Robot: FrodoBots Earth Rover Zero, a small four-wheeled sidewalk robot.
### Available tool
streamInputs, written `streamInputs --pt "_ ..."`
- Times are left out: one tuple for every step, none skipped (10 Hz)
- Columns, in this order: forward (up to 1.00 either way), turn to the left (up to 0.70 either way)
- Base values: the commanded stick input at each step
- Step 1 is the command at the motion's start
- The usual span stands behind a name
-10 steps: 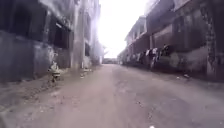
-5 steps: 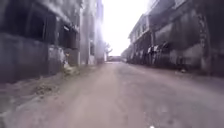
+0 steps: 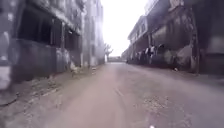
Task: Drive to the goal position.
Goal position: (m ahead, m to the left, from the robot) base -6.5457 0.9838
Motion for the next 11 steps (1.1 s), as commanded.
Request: streamInputs --pt "-1.00 0.00" --pt "-1.00 0.00" --pt "-1.00 0.00" --pt "-1.00 0.00" --pt "-1.00 0.00" --pt "-1.00 0.00" --pt "-1.00 0.00" --pt "-1.00 0.00" --pt "-1.00 0.00" --pt "-1.00 0.00" --pt "-1.00 0.00"
